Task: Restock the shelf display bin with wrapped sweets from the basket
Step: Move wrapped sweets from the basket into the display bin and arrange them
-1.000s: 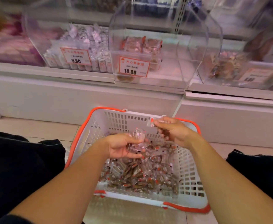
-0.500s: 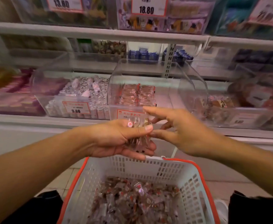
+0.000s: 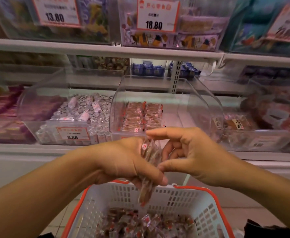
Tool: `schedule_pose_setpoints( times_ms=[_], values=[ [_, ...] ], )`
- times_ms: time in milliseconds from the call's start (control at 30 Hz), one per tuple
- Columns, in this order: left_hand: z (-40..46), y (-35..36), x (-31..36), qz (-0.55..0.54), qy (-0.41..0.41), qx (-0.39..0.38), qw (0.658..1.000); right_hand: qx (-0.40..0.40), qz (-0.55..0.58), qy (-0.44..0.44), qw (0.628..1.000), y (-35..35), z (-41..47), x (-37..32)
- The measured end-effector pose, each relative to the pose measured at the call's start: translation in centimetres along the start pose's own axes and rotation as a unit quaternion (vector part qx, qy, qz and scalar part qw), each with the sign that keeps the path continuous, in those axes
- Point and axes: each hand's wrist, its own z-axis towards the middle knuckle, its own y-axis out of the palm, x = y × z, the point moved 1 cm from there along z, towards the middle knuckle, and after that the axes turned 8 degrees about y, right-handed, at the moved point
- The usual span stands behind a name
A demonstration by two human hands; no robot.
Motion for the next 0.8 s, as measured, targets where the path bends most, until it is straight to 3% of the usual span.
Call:
schedule_pose_setpoints(
  times_ms=[133,267,467,633,800],
  values=[
    [0.0,0.1,0.1,0.063,0.001,0.013,0.998,-0.012,-0.077,-0.025,0.997,-0.1,0.7,-1.2],
    [-0.2,-0.7,0.6,0.038,0.003,0.078,0.996,0.043,-0.124,-0.045,0.990,-0.6,1.3,-1.9],
    [0.0,-0.8,0.2,-0.131,0.022,0.192,0.972,0.004,-0.202,-0.044,0.978,-0.1,0.6,-1.6],
    [0.3,0.7,-0.3,-0.185,0.012,0.172,0.967,0.030,-0.164,-0.046,0.985,1.0,1.2,-1.7],
    [-0.1,0.3,-0.9,-0.192,-0.028,0.084,0.977,0.036,-0.130,-0.029,0.990,0.2,1.1,-1.1]
  ],
)
